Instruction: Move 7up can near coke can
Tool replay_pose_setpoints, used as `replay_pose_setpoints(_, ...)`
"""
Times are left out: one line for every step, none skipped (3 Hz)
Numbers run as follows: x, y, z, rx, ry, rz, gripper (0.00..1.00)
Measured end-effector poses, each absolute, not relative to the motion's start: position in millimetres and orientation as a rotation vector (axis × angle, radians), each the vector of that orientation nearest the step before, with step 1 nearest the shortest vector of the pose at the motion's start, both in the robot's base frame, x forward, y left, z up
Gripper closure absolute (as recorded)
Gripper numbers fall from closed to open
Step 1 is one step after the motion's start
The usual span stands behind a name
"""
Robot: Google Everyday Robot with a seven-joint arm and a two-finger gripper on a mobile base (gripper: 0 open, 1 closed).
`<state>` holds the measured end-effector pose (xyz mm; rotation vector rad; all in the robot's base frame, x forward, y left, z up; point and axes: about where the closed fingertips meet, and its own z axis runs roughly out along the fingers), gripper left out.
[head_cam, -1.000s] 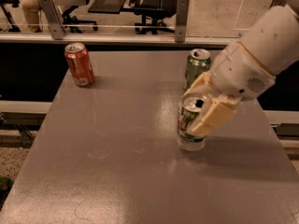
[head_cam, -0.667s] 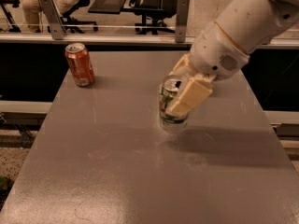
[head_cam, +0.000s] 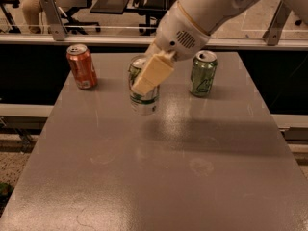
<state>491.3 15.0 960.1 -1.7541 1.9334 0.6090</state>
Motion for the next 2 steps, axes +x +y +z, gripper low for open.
replay_pose_setpoints(513, 49, 957, -1.704, 1.944, 0.591, 1.00)
replay_pose_setpoints(532, 78, 950, -1.675, 1.951, 0.572, 1.00)
